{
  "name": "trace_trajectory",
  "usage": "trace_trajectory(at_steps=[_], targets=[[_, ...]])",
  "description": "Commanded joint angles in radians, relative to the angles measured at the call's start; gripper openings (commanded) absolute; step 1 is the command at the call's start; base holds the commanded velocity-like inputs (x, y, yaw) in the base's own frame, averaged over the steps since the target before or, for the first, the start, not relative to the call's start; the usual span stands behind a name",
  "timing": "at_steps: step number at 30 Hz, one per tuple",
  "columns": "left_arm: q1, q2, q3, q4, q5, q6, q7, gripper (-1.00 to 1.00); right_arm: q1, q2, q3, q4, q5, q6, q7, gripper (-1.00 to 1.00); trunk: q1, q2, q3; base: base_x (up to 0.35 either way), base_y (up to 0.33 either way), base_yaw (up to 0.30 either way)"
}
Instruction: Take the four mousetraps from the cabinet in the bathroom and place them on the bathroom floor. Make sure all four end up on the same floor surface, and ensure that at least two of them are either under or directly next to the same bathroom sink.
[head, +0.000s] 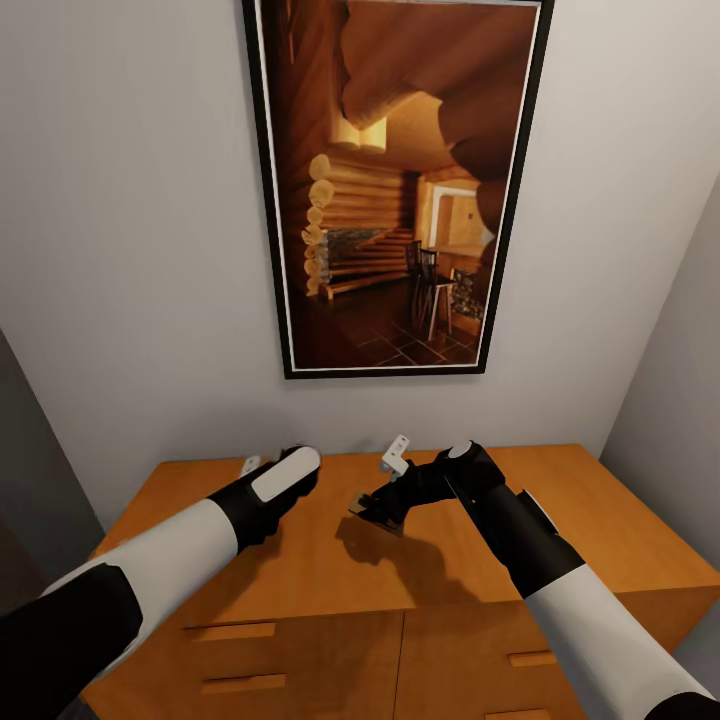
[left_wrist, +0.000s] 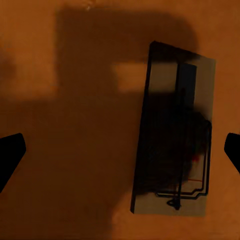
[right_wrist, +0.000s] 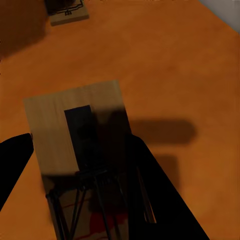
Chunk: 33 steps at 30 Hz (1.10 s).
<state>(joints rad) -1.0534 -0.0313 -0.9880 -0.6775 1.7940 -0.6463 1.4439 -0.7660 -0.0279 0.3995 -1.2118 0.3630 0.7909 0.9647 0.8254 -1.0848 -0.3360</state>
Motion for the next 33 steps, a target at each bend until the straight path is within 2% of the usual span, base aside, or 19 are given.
trace_trajectory(at_steps=[1, 16, 33], targets=[[0.003, 0.0, -0.006, -0.004, 0.004, -0.004, 0.0, 1.0, -0.001, 0.0, 0.001, -0.002, 0.01, 0.002, 0.008, -1.0, 0.0, -0.001, -0.001, 0.0, 0.0, 0.0], [0.007, 0.002, -0.008, -0.023, 0.005, -0.003, -0.049, 1.0, -0.001, -0.001, 0.001, -0.002, 0.01, 0.002, 0.008, -1.0, 0.0, -0.001, -0.001, 0.0, 0.0, 0.0], [0.006, 0.002, -0.009, -0.024, 0.005, 0.0, -0.054, 1.0, -0.001, 0.0, 0.001, -0.002, 0.01, 0.002, 0.008, -1.0, 0.0, -0.001, -0.001, -0.082, 0.0, 0.0]])
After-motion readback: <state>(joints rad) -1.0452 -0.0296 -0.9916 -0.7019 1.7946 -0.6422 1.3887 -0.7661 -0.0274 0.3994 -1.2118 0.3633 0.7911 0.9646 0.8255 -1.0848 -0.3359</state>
